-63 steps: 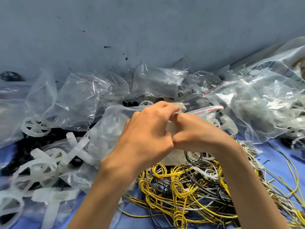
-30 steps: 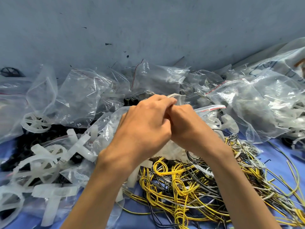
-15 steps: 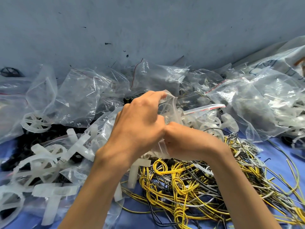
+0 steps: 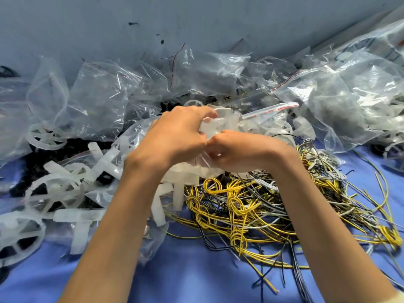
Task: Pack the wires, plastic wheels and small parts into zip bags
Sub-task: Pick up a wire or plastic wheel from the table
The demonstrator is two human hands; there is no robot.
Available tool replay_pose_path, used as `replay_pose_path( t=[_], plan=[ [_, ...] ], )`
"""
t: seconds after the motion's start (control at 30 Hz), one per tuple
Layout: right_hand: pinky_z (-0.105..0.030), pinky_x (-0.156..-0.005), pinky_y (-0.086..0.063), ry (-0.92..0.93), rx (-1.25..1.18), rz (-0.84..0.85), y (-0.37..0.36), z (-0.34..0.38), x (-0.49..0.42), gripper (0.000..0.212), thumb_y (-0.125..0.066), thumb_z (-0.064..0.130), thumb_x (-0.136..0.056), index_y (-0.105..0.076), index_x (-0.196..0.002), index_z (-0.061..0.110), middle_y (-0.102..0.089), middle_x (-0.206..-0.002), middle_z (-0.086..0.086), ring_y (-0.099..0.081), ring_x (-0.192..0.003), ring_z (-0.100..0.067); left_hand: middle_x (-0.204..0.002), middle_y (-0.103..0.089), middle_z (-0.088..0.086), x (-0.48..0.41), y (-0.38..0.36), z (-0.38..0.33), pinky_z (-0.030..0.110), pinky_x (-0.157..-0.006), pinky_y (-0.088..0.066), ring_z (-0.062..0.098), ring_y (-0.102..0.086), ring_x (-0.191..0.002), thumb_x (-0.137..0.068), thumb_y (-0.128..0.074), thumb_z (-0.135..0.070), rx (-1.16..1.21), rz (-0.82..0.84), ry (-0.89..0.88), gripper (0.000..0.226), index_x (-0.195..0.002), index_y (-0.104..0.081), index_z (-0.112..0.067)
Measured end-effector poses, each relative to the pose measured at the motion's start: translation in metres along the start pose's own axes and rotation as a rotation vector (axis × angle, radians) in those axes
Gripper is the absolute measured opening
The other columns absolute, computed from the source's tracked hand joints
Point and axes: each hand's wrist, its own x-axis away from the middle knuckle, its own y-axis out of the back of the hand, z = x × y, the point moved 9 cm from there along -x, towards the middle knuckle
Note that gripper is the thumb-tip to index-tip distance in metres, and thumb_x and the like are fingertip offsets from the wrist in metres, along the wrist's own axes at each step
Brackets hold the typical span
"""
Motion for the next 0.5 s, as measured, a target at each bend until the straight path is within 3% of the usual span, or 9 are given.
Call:
replay_pose_path(
  t=[0.1, 0.17, 0.23, 0.3, 0.37, 0.43, 0.5],
  plan=[
    [-0.039, -0.094, -0.045, -0.051, -0.016, 0.091, -0.011, -0.007, -0.004, 0.031, -0.042, 0.02, -0.099, -0.057, -0.126, 0.02, -0.06, -0.124, -0.006, -0.056, -0.104, -0.021, -0.136, -0.055, -0.006, -0.003, -0.006, 0.007, 0.035, -0.096, -0.044, 0.019, -0.06, -0.106, -0.083, -0.052, -0.012, -0.028, 0.03, 0.003, 0.058, -0.134, -0.048, -0.039],
    [-0.04, -0.114, -0.027, -0.087, -0.003, 0.104, -0.015, -0.016, -0.007, 0.044, -0.041, 0.019, -0.099, -0.041, -0.142, 0.029, -0.03, -0.155, -0.001, -0.035, -0.136, -0.021, -0.142, -0.049, -0.005, -0.006, -0.012, 0.015, 0.04, -0.101, -0.042, 0.021, -0.054, -0.119, -0.086, -0.053, -0.016, -0.064, 0.045, 0.021, 0.058, -0.138, -0.042, -0.039],
    [-0.036, -0.119, -0.013, -0.104, -0.007, 0.086, -0.014, -0.021, -0.008, 0.051, -0.04, 0.018, -0.1, -0.028, -0.147, 0.034, -0.011, -0.16, 0.003, -0.016, -0.146, -0.017, -0.146, -0.045, -0.004, -0.011, -0.017, 0.022, 0.044, -0.103, -0.04, 0.023, -0.045, -0.129, -0.088, -0.052, -0.021, -0.095, 0.051, 0.049, 0.058, -0.141, -0.038, -0.039],
    [-0.03, -0.114, -0.023, -0.11, -0.031, 0.04, -0.006, -0.025, -0.005, 0.047, -0.043, 0.019, -0.1, -0.035, -0.145, 0.033, -0.026, -0.156, 0.004, -0.031, -0.139, -0.015, -0.144, -0.047, -0.002, -0.015, -0.02, 0.027, 0.044, -0.102, -0.04, 0.026, -0.045, -0.129, -0.089, -0.051, -0.033, -0.123, 0.042, 0.064, 0.054, -0.141, -0.038, -0.038],
    [-0.025, -0.1, -0.042, -0.111, -0.133, -0.091, 0.012, -0.029, 0.002, 0.037, -0.049, 0.017, -0.098, -0.053, -0.133, 0.026, -0.056, -0.136, 0.002, -0.056, -0.113, -0.01, -0.141, -0.05, -0.001, -0.017, -0.022, 0.032, 0.043, -0.1, -0.042, 0.027, -0.048, -0.126, -0.088, -0.052, -0.04, -0.147, 0.047, 0.083, 0.054, -0.14, -0.04, -0.036],
    [-0.019, -0.088, -0.052, -0.113, -0.21, -0.279, 0.036, -0.038, 0.012, 0.029, -0.054, 0.011, -0.096, -0.063, -0.121, 0.019, -0.067, -0.117, 0.002, -0.062, -0.097, -0.005, -0.138, -0.053, 0.001, -0.018, -0.023, 0.038, 0.041, -0.098, -0.043, 0.027, -0.049, -0.123, -0.087, -0.053, -0.041, -0.17, 0.071, 0.102, 0.053, -0.138, -0.044, -0.031],
    [-0.019, -0.086, -0.051, -0.141, -0.167, -0.463, 0.057, -0.053, 0.022, 0.025, -0.055, 0.014, -0.095, -0.065, -0.117, 0.018, -0.066, -0.117, 0.001, -0.061, -0.1, -0.008, -0.133, -0.056, 0.004, -0.017, -0.023, 0.046, 0.042, -0.097, -0.044, 0.027, -0.051, -0.119, -0.086, -0.055, -0.041, -0.182, 0.104, 0.128, 0.05, -0.132, -0.05, -0.023]
  ],
)
